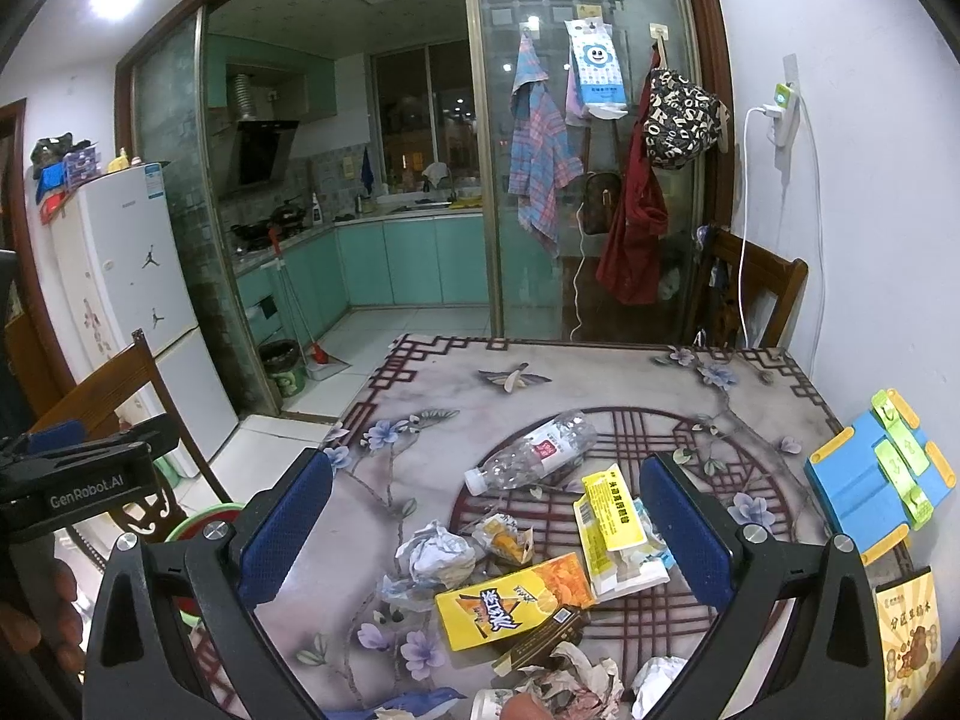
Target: Collect trash
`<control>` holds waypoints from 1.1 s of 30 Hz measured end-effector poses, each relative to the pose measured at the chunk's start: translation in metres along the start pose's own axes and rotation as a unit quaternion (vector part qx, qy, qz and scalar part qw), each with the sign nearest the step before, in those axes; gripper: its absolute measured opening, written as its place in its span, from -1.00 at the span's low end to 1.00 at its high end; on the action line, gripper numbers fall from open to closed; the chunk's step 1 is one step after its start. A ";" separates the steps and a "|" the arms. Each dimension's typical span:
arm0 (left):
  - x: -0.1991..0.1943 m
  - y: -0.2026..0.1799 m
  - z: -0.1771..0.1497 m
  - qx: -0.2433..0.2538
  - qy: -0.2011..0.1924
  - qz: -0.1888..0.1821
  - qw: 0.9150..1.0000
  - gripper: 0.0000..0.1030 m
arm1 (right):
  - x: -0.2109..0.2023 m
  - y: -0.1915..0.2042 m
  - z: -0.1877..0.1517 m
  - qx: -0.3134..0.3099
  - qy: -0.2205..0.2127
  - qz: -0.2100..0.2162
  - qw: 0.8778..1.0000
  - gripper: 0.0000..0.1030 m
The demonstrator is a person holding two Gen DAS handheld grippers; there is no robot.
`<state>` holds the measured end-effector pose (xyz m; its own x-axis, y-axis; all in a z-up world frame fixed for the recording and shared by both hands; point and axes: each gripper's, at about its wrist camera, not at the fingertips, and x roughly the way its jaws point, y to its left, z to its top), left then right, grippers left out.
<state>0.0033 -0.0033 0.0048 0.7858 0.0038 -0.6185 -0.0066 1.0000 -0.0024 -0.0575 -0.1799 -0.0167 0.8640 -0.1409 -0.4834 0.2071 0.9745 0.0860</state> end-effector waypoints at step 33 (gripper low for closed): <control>0.009 -0.037 -0.029 0.092 -0.002 -0.102 0.991 1.00 | 0.030 -0.090 -0.039 0.145 0.104 0.115 0.977 1.00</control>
<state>-0.0075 -0.0400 -0.0229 0.7614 -0.1994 -0.6168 0.2652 0.9641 0.0157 -0.0680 -0.2655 -0.0735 0.7974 0.1433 -0.5862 0.1662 0.8817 0.4416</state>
